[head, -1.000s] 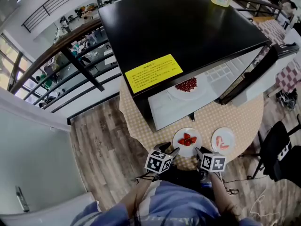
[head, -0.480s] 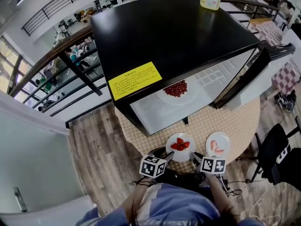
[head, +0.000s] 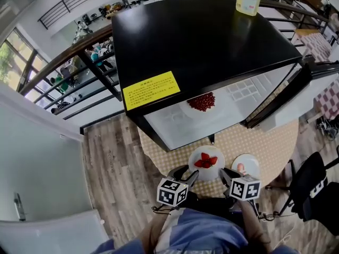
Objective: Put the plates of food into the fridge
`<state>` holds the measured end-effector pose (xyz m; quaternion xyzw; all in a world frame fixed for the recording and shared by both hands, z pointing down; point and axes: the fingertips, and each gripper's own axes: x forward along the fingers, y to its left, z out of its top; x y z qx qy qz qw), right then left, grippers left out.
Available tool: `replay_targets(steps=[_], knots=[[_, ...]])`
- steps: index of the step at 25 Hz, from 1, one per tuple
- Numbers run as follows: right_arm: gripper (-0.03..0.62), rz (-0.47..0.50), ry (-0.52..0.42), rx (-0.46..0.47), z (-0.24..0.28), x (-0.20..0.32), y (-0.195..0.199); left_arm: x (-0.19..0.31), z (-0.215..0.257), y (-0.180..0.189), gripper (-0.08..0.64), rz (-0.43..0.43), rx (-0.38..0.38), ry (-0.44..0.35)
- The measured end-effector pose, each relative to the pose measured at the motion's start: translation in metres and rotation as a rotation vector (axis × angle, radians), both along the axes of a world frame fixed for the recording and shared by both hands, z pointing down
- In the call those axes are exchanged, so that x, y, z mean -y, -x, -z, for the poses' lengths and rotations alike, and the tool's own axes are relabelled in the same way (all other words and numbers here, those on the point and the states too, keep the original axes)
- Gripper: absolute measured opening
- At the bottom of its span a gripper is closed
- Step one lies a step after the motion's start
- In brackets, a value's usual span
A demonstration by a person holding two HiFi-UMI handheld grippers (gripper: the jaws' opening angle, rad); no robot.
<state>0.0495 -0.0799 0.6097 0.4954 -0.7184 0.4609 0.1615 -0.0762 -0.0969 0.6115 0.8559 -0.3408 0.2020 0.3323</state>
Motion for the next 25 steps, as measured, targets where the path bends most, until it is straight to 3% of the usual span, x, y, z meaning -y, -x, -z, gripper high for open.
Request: replay_targets(steps=[7, 19, 25], knots=[[0.057, 0.062, -0.072, -0.018, 0.023, 0.028, -0.008, 0.014, 0.015, -0.008, 0.201, 0.067, -0.02, -0.05], [0.055, 0.173, -0.122, -0.048, 0.029, 0.093, -0.007, 0.063, 0.027, -0.006, 0.201, 0.189, -0.055, -0.077], [0.055, 0.184, -0.15, -0.06, 0.033, 0.136, -0.005, 0.089, 0.031, -0.004, 0.201, 0.271, -0.061, -0.075]])
